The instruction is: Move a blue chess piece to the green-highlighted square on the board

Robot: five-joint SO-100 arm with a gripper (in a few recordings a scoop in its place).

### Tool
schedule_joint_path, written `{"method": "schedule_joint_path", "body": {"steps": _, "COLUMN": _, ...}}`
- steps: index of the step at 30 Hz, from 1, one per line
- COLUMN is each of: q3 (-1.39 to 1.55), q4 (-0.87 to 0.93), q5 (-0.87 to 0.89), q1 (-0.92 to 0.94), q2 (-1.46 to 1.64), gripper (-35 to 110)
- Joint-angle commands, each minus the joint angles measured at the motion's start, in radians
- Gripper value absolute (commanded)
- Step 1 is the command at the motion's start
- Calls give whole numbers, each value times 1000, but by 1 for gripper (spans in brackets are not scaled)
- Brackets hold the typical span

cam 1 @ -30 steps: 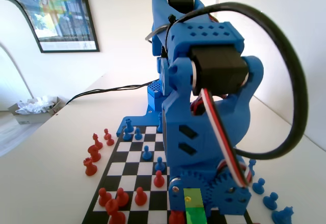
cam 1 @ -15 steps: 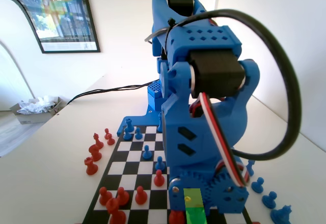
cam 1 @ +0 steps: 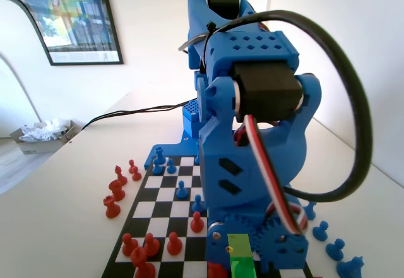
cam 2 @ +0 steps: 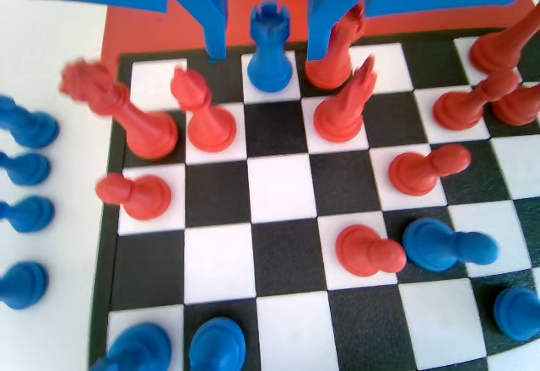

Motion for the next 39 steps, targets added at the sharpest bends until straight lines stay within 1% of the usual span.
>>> {"method": "schedule_joint_path", "body": {"steps": 1, "q3": -14, "q4": 23, "q5": -2, "q1": -18, "q2": 158, "gripper": 11}}
{"method": "schedule_joint_path", "body": {"steps": 10, "q3": 3, "q4": 58, "q5": 6, "q1": -25, "q2": 230, "gripper": 10}}
{"method": "schedule_joint_path", "body": {"steps": 12, "q3": 5, "q4": 74, "q5": 8, "q1": -21, "q2": 253, "gripper": 6}}
{"method": "schedule_joint_path", "body": {"steps": 19, "q3": 43, "q4": 201, "q5": -31, "q1": 0, "q2": 425, "gripper": 1}}
{"method": "schedule_joint_path", "body": {"steps": 36, "q3": 51, "q4": 486, "q5": -172, "q1": 77, "q2": 905, "gripper": 1}}
{"method": "schedule_joint_path", "body": {"steps": 39, "q3": 60, "q4": 563, "q5": -193, "q1": 86, "q2": 992, "gripper": 1}}
